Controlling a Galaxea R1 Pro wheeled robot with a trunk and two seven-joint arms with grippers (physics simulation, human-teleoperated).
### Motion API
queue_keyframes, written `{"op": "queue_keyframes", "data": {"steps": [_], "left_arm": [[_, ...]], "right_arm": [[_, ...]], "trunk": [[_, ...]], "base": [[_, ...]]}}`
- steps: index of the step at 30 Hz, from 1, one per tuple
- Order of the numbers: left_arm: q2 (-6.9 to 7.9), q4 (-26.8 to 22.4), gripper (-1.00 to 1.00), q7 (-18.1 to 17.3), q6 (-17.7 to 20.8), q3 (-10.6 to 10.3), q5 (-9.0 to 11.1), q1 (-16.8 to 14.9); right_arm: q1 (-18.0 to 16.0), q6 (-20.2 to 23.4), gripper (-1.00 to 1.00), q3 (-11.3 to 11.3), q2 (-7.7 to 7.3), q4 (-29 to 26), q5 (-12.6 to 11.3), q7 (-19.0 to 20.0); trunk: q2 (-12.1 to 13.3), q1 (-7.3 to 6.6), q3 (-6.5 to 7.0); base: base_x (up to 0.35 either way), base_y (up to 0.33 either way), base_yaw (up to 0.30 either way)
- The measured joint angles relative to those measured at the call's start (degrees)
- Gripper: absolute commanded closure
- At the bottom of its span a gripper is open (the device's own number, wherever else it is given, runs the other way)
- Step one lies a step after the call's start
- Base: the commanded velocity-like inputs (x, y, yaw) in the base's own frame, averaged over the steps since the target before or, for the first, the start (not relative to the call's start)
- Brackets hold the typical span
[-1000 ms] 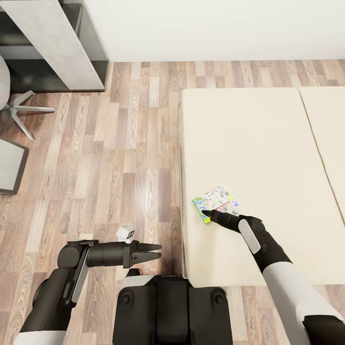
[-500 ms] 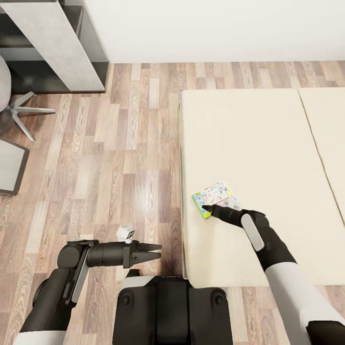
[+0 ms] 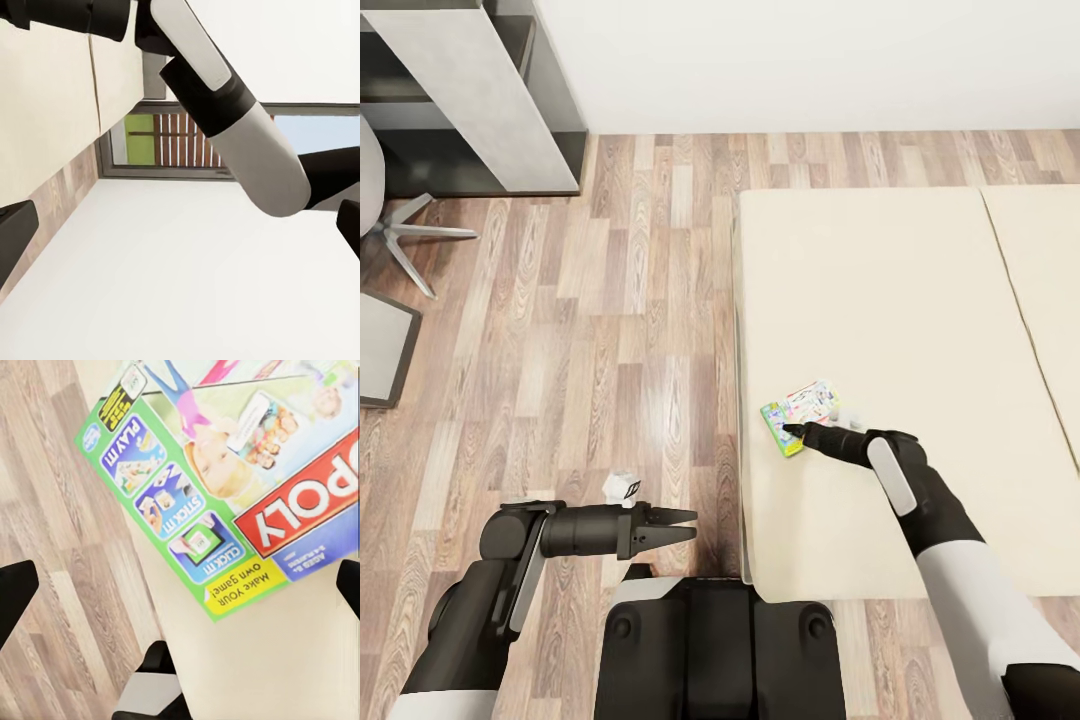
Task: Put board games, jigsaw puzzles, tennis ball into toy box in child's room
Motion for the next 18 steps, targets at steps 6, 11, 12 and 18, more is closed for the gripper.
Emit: {"op": "queue_keyframes", "data": {"steps": [6, 11, 12, 18], "left_arm": [[0.00, 0.0, -1.00, 0.1, 0.0, 0.0, 0.0, 0.0], [0.00, 0.0, -1.00, 0.0, 0.0, 0.0, 0.0, 0.0], [0.00, 0.0, -1.00, 0.0, 0.0, 0.0, 0.0, 0.0], [0.02, 0.0, -1.00, 0.0, 0.0, 0.1, 0.0, 0.0]], "right_arm": [[-2.4, 0.2, -1.00, 0.0, -0.14, 0.0, 0.1, -0.5], [-4.8, 1.7, -1.00, 0.0, -0.20, 0.4, 0.0, -2.9], [-5.1, 1.9, -1.00, 0.0, -0.21, 0.4, 0.0, -3.2], [-8.3, 2.7, -1.00, 0.0, -0.16, 0.9, -0.1, -4.3]], "trunk": [[0.0, 0.00, 0.00], [0.0, 0.00, 0.00], [0.0, 0.00, 0.00], [0.0, 0.00, 0.00]], "base": [[0.000, 0.000, 0.000], [0.000, 0.000, 0.000], [0.000, 0.000, 0.000], [0.000, 0.000, 0.000]]}}
